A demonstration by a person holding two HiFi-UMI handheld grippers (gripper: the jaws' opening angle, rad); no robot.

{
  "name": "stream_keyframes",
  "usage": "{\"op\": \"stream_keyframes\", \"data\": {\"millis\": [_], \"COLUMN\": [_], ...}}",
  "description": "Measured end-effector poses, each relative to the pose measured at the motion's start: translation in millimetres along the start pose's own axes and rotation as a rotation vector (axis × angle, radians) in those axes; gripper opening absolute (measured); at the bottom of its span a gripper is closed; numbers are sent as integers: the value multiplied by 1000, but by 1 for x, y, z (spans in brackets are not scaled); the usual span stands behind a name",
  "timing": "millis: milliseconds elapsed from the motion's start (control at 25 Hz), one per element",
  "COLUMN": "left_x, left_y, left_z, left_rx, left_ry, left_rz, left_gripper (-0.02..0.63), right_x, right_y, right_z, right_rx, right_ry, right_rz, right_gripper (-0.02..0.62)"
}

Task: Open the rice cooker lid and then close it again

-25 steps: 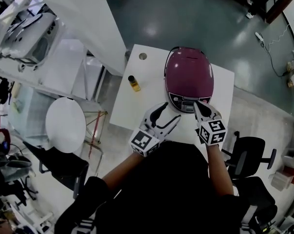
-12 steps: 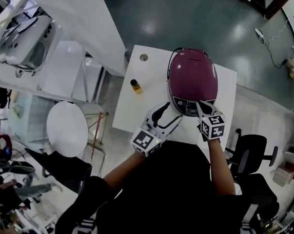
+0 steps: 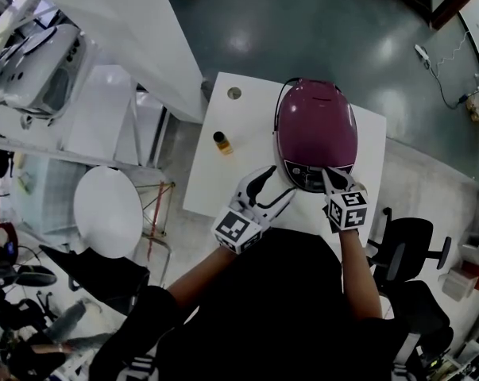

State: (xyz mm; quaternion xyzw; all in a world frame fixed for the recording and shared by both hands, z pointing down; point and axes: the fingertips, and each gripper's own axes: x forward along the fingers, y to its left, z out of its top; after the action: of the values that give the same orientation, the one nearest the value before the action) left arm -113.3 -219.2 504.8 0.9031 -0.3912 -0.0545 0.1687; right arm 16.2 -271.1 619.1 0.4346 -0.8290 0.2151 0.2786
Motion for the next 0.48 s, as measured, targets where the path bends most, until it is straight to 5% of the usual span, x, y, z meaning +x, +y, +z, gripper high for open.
{"op": "stream_keyframes", "data": {"millis": [480], "left_x": [5], "left_y": [3], "left_z": [-6], "left_rx": [-57], "left_ry": [-17], "left_rz": [-26], "left_gripper": [248], "right_x": [1], "right_y": [3], "right_z": [-6], "right_rx": [-82], "right_ry": [-16], "right_rz": [-93], "right_gripper": [0]}}
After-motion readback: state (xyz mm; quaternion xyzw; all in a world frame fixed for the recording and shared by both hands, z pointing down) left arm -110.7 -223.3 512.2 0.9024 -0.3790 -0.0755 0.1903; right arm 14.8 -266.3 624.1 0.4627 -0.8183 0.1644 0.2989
